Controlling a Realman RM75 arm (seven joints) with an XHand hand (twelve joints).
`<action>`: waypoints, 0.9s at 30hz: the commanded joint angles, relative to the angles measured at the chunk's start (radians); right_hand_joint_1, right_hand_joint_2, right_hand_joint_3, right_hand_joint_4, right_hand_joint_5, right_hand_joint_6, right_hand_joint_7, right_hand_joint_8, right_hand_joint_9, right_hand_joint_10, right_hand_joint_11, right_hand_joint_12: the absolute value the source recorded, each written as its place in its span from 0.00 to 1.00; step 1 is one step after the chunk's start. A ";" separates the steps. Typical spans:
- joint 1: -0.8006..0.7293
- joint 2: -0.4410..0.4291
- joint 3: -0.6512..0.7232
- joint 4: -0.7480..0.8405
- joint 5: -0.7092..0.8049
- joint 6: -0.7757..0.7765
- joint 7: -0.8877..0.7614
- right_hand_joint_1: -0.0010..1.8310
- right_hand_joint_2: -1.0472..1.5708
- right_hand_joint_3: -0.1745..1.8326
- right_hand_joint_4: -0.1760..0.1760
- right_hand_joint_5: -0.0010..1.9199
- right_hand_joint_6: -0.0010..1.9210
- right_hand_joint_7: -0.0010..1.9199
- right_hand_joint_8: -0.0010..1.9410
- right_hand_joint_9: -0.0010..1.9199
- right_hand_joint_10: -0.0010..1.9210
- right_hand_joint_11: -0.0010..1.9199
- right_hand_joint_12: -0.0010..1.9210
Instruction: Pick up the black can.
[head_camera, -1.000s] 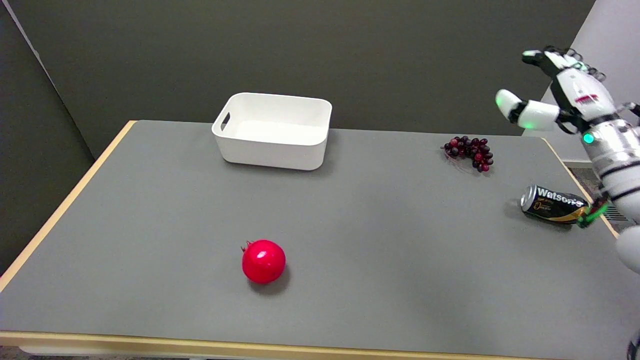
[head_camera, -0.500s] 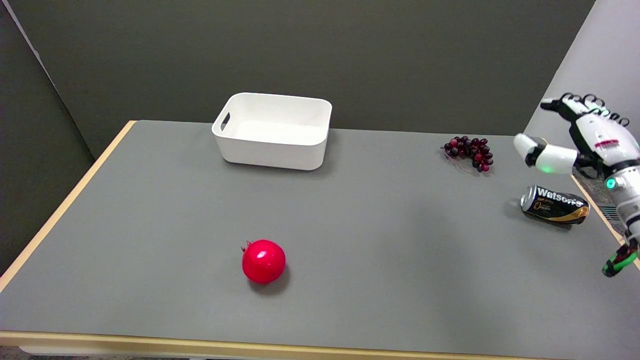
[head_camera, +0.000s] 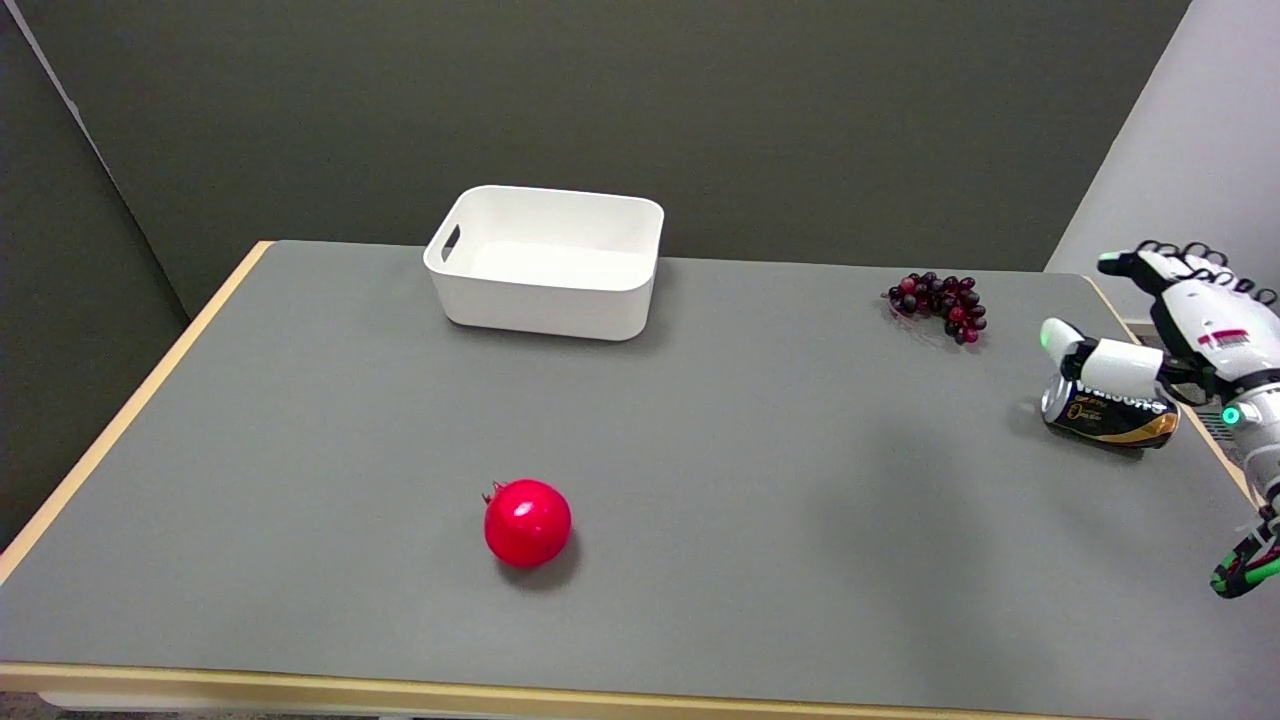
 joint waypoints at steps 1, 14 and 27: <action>-0.052 -0.031 0.069 -0.055 0.285 -0.020 -0.361 0.23 0.63 0.51 0.12 0.10 0.25 0.10 0.18 0.00 0.28 0.00 0.37; 0.006 0.022 -0.008 -0.172 0.338 -0.054 -0.363 0.23 0.62 0.55 0.14 0.08 0.25 0.07 0.20 0.00 0.24 0.00 0.36; 0.101 0.099 -0.028 -0.315 0.407 -0.130 -0.376 0.23 0.62 0.55 0.14 0.07 0.25 0.06 0.19 0.00 0.22 0.00 0.35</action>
